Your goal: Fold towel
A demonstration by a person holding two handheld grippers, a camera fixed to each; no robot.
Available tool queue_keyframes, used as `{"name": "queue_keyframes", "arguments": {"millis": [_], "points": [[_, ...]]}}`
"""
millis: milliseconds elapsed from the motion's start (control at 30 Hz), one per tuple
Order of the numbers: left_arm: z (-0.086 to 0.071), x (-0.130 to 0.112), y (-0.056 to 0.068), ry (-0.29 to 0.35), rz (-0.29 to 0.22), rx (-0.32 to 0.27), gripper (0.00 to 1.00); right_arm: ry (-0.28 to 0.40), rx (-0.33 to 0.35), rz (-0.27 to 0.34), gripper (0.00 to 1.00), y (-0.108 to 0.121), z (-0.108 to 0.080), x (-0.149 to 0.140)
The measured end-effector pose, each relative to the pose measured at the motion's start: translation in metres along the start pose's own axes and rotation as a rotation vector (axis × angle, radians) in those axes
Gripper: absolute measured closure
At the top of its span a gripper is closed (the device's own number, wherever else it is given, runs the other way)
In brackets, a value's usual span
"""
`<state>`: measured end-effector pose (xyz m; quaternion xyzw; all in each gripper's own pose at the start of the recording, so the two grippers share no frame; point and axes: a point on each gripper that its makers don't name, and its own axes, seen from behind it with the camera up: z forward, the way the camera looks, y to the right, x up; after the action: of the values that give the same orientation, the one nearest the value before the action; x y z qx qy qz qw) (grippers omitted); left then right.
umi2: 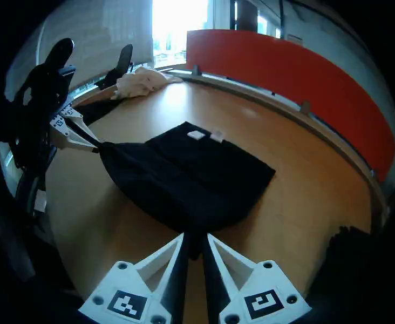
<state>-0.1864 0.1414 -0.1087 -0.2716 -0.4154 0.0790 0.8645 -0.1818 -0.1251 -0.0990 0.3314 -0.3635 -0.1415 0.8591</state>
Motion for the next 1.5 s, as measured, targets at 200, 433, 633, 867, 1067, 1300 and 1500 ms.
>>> {"name": "queue_keyframes", "arguments": {"millis": [200,433,633,867,1067,1300,1500], "points": [[-0.018,0.015,0.002,0.019,-0.017,0.004,0.89,0.018,-0.007,-0.022,0.84,0.0,-0.019,0.018],[-0.035,0.028,0.008,0.034,-0.028,-0.005,0.89,0.029,-0.014,-0.03,0.84,0.0,-0.034,0.028],[-0.044,0.034,0.01,0.042,-0.025,-0.008,0.89,0.034,-0.013,-0.026,0.84,-0.002,-0.043,0.031],[-0.053,0.041,0.011,0.05,-0.028,-0.009,0.89,0.039,-0.006,-0.024,0.84,-0.007,-0.054,0.035],[-0.062,0.046,0.011,0.058,-0.032,-0.014,0.89,0.042,-0.001,-0.027,0.84,-0.01,-0.065,0.039],[-0.071,0.05,0.014,0.064,-0.032,-0.019,0.89,0.044,0.0,-0.032,0.84,-0.012,-0.071,0.043],[-0.071,0.05,0.013,0.064,-0.035,-0.017,0.89,0.041,0.003,-0.032,0.84,-0.013,-0.069,0.043]]}}
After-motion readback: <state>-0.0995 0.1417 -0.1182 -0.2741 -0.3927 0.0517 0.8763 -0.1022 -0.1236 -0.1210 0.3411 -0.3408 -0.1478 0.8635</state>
